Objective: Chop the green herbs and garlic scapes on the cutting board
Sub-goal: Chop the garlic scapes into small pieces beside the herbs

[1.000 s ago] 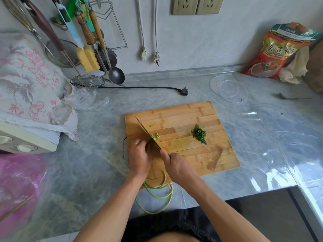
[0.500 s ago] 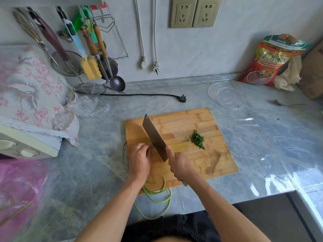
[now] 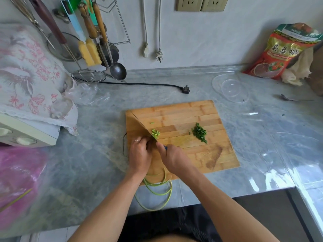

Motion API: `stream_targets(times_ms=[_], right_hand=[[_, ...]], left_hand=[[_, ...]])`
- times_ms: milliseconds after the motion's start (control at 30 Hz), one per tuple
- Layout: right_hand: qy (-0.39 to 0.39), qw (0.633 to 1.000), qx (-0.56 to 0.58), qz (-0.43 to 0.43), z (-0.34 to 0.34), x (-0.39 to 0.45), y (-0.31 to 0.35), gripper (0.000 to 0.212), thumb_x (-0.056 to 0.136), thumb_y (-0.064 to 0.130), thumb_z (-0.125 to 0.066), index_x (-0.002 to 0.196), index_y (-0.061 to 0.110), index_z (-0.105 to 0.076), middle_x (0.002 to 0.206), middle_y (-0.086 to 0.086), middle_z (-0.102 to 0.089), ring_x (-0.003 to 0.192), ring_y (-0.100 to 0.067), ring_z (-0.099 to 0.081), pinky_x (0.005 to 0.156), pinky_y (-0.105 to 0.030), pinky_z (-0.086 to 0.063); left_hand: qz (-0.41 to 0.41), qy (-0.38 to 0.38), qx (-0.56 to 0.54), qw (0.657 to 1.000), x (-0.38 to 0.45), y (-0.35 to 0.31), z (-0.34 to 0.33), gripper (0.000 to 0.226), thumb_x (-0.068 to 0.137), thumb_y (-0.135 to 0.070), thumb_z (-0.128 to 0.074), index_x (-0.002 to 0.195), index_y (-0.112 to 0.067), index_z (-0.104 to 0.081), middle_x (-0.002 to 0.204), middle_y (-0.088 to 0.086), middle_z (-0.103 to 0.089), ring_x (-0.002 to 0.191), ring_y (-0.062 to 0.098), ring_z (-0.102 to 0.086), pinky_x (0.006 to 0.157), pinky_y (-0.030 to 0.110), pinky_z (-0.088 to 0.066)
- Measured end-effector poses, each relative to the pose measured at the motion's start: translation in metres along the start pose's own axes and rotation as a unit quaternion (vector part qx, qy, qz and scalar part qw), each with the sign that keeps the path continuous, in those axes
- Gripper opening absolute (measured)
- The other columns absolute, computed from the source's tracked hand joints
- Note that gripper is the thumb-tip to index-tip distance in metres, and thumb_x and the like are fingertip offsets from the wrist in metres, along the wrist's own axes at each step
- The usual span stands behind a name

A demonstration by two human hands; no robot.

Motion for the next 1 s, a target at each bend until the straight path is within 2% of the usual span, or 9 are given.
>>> stream_targets(times_ms=[67, 233, 367, 533, 600, 667, 800, 900, 1000], right_hand=[[-0.003, 1.0, 0.012, -0.003, 0.0, 0.008, 0.01, 0.064, 0.095, 0.067, -0.024, 0.067, 0.013, -0.045, 0.061, -0.006, -0.049, 0.057, -0.029, -0.049, 0.052, -0.035, -0.035], [0.011, 1.0, 0.013, -0.002, 0.002, 0.003, -0.003, 0.065, 0.095, 0.066, -0.024, 0.068, 0.01, -0.045, 0.06, -0.008, -0.049, 0.056, -0.031, -0.05, 0.048, -0.033, -0.035], [0.026, 1.0, -0.01, -0.012, 0.003, -0.004, 0.0, 0.065, 0.097, 0.065, -0.019, 0.084, 0.01, -0.052, 0.07, -0.006, -0.051, 0.069, -0.028, -0.052, 0.064, -0.035, -0.04], [0.011, 0.998, 0.056, -0.023, 0.002, 0.023, 0.024, 0.06, 0.096, 0.066, -0.026, 0.067, 0.017, -0.046, 0.064, -0.004, -0.05, 0.067, -0.032, -0.056, 0.059, -0.034, -0.039], [0.008, 0.996, 0.082, -0.022, 0.006, 0.028, 0.022, 0.063, 0.099, 0.062, -0.023, 0.069, 0.014, -0.052, 0.068, -0.008, -0.055, 0.077, -0.037, -0.06, 0.064, -0.036, -0.044], [0.017, 0.995, 0.097, -0.023, 0.012, 0.03, 0.019, 0.063, 0.102, 0.053, -0.022, 0.082, 0.007, -0.059, 0.078, -0.015, -0.058, 0.082, -0.039, -0.061, 0.067, -0.04, -0.047], [0.023, 0.997, 0.075, -0.01, 0.017, 0.028, 0.023, 0.062, 0.101, 0.055, -0.022, 0.065, 0.012, -0.047, 0.076, -0.016, -0.058, 0.074, -0.03, -0.056, 0.065, -0.032, -0.038], [0.024, 0.997, 0.07, -0.004, 0.024, 0.021, 0.028, 0.06, 0.1, 0.058, -0.021, 0.081, 0.01, -0.051, 0.079, -0.012, -0.056, 0.073, -0.027, -0.051, 0.069, -0.03, -0.037], [0.002, 0.996, 0.087, 0.016, 0.032, 0.015, 0.028, 0.053, 0.104, 0.049, -0.023, 0.092, 0.009, -0.055, 0.084, -0.021, -0.063, 0.078, -0.036, -0.059, 0.07, -0.039, -0.046]], left_hand=[[0.013, -0.003, -0.007, 1.0, 0.0, 0.0, -0.001, 0.007, 0.085, -0.006, -0.068, 0.088, -0.01, -0.073, 0.086, 0.009, -0.067, 0.083, 0.032, -0.06, 0.067, 0.036, -0.048], [0.008, -0.011, -0.011, 1.0, 0.0, 0.0, 0.001, 0.007, 0.083, -0.007, -0.071, 0.088, -0.011, -0.073, 0.085, 0.006, -0.066, 0.083, 0.029, -0.06, 0.067, 0.032, -0.045], [0.012, -0.02, -0.005, 1.0, 0.0, 0.0, 0.003, 0.004, 0.084, -0.007, -0.071, 0.085, -0.009, -0.069, 0.082, 0.008, -0.063, 0.08, 0.029, -0.059, 0.064, 0.026, -0.035], [0.034, -0.019, -0.004, 0.999, 0.002, -0.001, 0.004, 0.006, 0.087, -0.01, -0.069, 0.082, -0.011, -0.072, 0.078, 0.007, -0.065, 0.077, 0.028, -0.06, 0.062, 0.026, -0.036], [0.02, -0.014, -0.001, 1.0, 0.001, -0.003, 0.005, 0.008, 0.086, -0.006, -0.069, 0.089, -0.011, -0.075, 0.083, 0.006, -0.067, 0.081, 0.027, -0.061, 0.066, 0.026, -0.04], [-0.001, -0.01, 0.005, 1.0, -0.001, -0.005, 0.006, 0.012, 0.085, -0.004, -0.07, 0.093, -0.011, -0.075, 0.086, 0.005, -0.068, 0.083, 0.026, -0.062, 0.069, 0.031, -0.047], [-0.032, -0.025, 0.03, 0.999, -0.003, -0.01, 0.012, 0.018, 0.079, -0.001, -0.075, 0.092, -0.013, -0.076, 0.081, 0.004, -0.07, 0.077, 0.028, -0.061, 0.064, 0.034, -0.051], [-0.034, -0.034, 0.045, 0.998, -0.003, -0.012, 0.016, 0.019, 0.078, -0.003, -0.076, 0.091, -0.017, -0.077, 0.079, 0.001, -0.073, 0.074, 0.027, -0.062, 0.062, 0.033, -0.05], [-0.023, -0.032, 0.039, 0.998, -0.003, -0.01, 0.013, 0.016, 0.08, -0.004, -0.074, 0.09, -0.016, -0.077, 0.081, 0.002, -0.074, 0.076, 0.028, -0.063, 0.063, 0.035, -0.051]])
Point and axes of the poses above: each hand's wrist, its own x-axis towards the middle knuckle, its own z-axis out of the back of the hand, y = z × x, the point moved 6 cm from there along x, towards the middle knuckle
